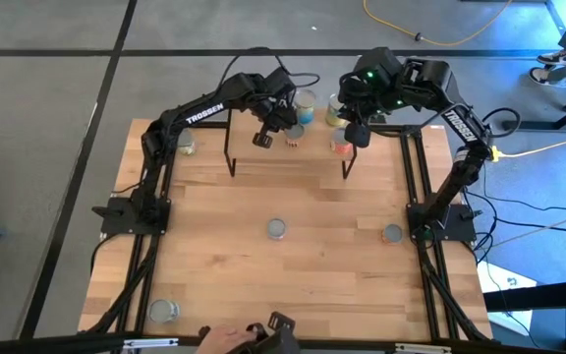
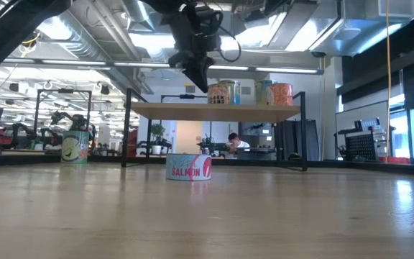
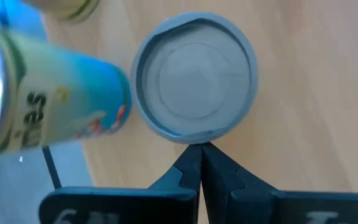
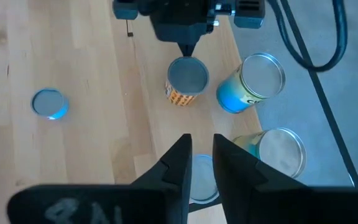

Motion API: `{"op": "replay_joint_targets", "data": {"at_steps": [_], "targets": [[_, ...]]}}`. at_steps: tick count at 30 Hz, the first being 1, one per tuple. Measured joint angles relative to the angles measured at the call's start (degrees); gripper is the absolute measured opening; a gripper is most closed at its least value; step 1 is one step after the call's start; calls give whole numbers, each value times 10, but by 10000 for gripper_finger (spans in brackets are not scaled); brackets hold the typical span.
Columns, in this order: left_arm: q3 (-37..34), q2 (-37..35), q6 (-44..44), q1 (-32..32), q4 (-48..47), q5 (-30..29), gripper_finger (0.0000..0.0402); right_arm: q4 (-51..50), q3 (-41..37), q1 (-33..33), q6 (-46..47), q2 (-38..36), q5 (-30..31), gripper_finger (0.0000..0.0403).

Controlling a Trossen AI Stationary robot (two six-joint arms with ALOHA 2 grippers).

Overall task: Pick and place cans onto a shelf
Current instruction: Put the canned black beans on the shelf

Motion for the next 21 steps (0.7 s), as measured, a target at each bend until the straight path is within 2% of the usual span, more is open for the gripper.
{"op": "replay_joint_targets", "data": {"at_steps": [21], "targets": [[0, 1, -19, -30, 67, -3, 0, -1, 0, 0, 0, 0, 0, 67]]}}
